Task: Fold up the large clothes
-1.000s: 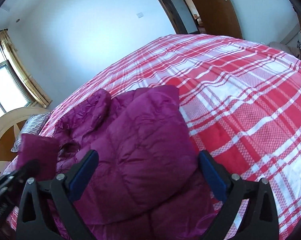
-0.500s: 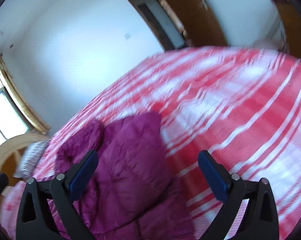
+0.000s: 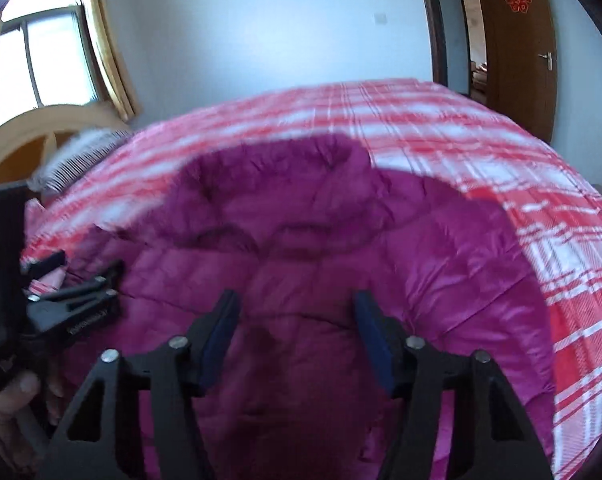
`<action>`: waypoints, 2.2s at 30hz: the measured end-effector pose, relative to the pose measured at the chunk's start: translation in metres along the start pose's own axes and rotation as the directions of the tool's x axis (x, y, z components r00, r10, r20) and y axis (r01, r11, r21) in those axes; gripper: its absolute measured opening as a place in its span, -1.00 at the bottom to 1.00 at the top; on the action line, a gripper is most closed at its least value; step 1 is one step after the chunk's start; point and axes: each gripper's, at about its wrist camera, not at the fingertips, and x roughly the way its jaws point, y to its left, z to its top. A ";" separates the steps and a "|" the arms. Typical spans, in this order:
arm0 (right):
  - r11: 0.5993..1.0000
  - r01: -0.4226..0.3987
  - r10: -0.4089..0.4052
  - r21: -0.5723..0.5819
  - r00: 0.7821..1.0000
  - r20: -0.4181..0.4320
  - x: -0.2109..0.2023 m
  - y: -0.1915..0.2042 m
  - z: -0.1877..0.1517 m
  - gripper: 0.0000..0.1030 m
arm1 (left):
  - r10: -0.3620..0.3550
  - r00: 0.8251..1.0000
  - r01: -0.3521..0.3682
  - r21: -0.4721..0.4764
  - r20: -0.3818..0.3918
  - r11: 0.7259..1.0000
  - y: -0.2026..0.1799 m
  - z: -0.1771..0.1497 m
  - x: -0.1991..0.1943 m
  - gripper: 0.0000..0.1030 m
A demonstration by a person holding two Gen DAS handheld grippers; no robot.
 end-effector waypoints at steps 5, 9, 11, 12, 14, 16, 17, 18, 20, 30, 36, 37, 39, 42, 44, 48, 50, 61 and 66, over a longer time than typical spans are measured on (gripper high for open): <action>0.999 -0.023 0.025 0.035 0.997 -0.068 0.015 -0.012 -0.008 0.18 | -0.043 0.998 0.042 -0.013 -0.046 0.999 -0.003 -0.005 0.013 0.74; 1.000 0.000 0.002 0.019 0.995 -0.095 0.021 -0.011 -0.010 0.19 | -0.040 0.996 0.039 -0.016 -0.075 0.999 -0.003 -0.008 0.022 0.82; 1.000 0.016 -0.015 0.005 0.995 -0.099 0.024 -0.007 -0.010 0.19 | -0.046 0.995 0.044 -0.028 -0.085 0.999 -0.001 -0.008 0.024 0.86; 1.000 0.019 -0.019 0.002 0.995 -0.101 0.023 -0.007 -0.010 0.19 | -0.047 0.995 0.045 -0.034 -0.088 0.998 -0.001 -0.009 0.025 0.87; 1.000 0.030 -0.030 -0.007 0.994 -0.104 0.026 -0.005 -0.010 0.19 | -0.040 0.995 0.037 -0.035 -0.091 0.999 -0.001 -0.009 0.026 0.92; 0.999 0.046 -0.048 -0.022 0.993 -0.107 0.026 -0.002 -0.011 0.19 | -0.023 0.995 0.020 -0.031 -0.098 0.999 -0.002 -0.009 0.028 0.96; 0.998 0.054 -0.057 -0.028 0.992 -0.109 0.027 -0.001 -0.010 0.19 | -0.020 0.995 0.017 -0.030 -0.100 0.999 -0.002 -0.009 0.028 0.96; 0.998 0.059 -0.062 -0.034 0.992 -0.110 0.028 -0.001 -0.011 0.19 | -0.018 0.995 0.015 -0.030 -0.100 0.999 -0.002 -0.010 0.028 0.97; 0.997 0.066 -0.070 -0.038 0.991 -0.114 0.030 0.000 -0.010 0.19 | -0.015 0.995 0.012 -0.030 -0.100 0.999 -0.003 -0.010 0.028 0.98; 0.995 0.086 -0.093 -0.059 0.988 -0.121 0.030 0.003 -0.008 0.19 | -0.012 0.996 0.009 -0.035 -0.092 0.999 -0.002 -0.011 0.029 0.98; 0.993 0.121 -0.121 -0.001 0.992 0.022 -0.021 0.005 0.014 0.13 | -0.017 0.996 0.013 -0.043 -0.088 0.999 -0.002 -0.011 0.030 0.98; 0.995 0.096 -0.096 -0.010 0.995 0.037 -0.026 0.011 0.019 0.13 | -0.018 0.996 0.014 -0.045 -0.088 0.999 -0.001 -0.012 0.030 0.98; 0.998 0.050 -0.049 -0.031 0.999 0.023 -0.024 0.023 0.025 0.13 | -0.019 0.996 0.015 -0.046 -0.087 0.999 0.000 -0.012 0.030 0.98; 0.998 0.021 -0.022 -0.059 0.999 -0.024 -0.002 0.036 0.024 0.13 | -0.020 0.996 0.016 -0.049 -0.085 0.999 0.000 -0.012 0.030 0.98; 0.998 0.009 -0.013 -0.059 0.997 -0.075 0.018 0.038 0.015 0.13 | -0.022 0.996 0.018 -0.050 -0.085 0.999 0.000 -0.012 0.030 0.98; 0.996 0.014 -0.022 -0.083 0.995 -0.096 0.034 0.035 0.003 0.09 | -0.022 0.996 0.018 -0.050 -0.084 0.999 0.001 -0.012 0.030 0.98; 0.995 0.018 -0.029 -0.101 0.994 -0.104 0.036 0.035 0.001 0.09 | -0.020 0.996 0.016 -0.049 -0.084 0.999 0.001 -0.012 0.030 0.98; 0.985 0.061 -0.081 -0.159 0.989 -0.121 0.043 0.043 -0.008 0.10 | -0.008 0.996 0.004 -0.037 -0.083 0.999 -0.002 -0.013 0.029 0.98; 0.987 0.053 -0.071 -0.149 0.990 -0.118 0.043 0.041 -0.008 0.11 | -0.017 0.996 0.013 -0.045 -0.084 0.999 -0.001 -0.012 0.029 0.98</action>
